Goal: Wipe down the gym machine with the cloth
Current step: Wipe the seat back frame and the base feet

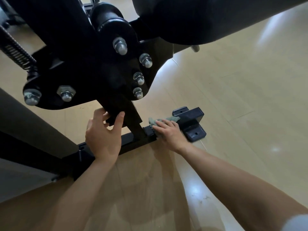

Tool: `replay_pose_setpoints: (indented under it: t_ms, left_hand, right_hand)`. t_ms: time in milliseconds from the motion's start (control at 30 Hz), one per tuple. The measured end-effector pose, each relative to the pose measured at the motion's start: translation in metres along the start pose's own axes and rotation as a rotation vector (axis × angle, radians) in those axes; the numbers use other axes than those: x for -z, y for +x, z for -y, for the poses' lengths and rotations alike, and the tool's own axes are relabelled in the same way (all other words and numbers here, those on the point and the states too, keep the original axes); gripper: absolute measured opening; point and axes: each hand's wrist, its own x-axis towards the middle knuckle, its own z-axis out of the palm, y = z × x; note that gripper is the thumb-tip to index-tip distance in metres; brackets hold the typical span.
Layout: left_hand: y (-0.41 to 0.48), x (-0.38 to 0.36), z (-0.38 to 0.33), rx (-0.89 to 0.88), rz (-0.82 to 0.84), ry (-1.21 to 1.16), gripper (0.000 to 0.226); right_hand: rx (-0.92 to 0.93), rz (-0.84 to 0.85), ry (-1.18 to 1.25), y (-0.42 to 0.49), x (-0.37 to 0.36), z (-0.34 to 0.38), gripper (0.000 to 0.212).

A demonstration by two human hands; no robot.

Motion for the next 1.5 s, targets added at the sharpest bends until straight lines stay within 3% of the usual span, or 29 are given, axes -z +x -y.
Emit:
replay_pose_setpoints:
  t_ms: [100, 267, 533, 667, 833, 1033, 1200, 1267, 1400, 1500]
  left_hand:
    - [0.001, 0.001, 0.001, 0.003, 0.011, -0.014, 0.041]
    - [0.003, 0.002, 0.003, -0.003, 0.040, -0.060, 0.040]
    - [0.004, 0.003, 0.005, -0.010, 0.057, -0.068, 0.040]
    - [0.004, 0.003, 0.005, 0.006, 0.073, -0.082, 0.041]
    - [0.003, 0.002, 0.005, 0.002, 0.071, -0.096, 0.040]
    - [0.003, 0.008, 0.000, 0.001, 0.087, -0.081, 0.039]
    - [0.003, 0.009, -0.004, 0.009, 0.081, -0.089, 0.038]
    - [0.004, 0.010, -0.004, 0.003, 0.084, -0.089, 0.039]
    - [0.006, 0.011, -0.003, -0.001, 0.086, -0.052, 0.039]
    - [0.007, 0.011, -0.001, 0.001, 0.083, -0.036, 0.039]
  right_hand:
    - [-0.026, 0.002, -0.012, 0.000, 0.003, -0.014, 0.060]
    - [-0.328, -0.040, 0.049, -0.010, 0.012, -0.052, 0.058]
    - [-0.569, -0.015, 0.143, -0.010, 0.030, -0.100, 0.068]
    - [-0.751, -0.203, 0.319, -0.010, 0.037, -0.102, 0.060]
    - [-1.023, -0.449, 0.510, -0.006, 0.029, -0.070, 0.020]
    - [-1.423, -0.632, 0.971, -0.015, 0.018, -0.059, 0.016]
    - [-1.318, -0.809, 1.516, -0.010, 0.032, -0.060, 0.027]
    - [-1.263, -0.780, 1.592, -0.008, 0.034, -0.059, 0.035]
    - [-1.221, -0.646, 1.621, -0.008, 0.022, -0.038, 0.023]
    - [-1.236, -0.598, 1.683, -0.004, 0.011, -0.012, 0.038]
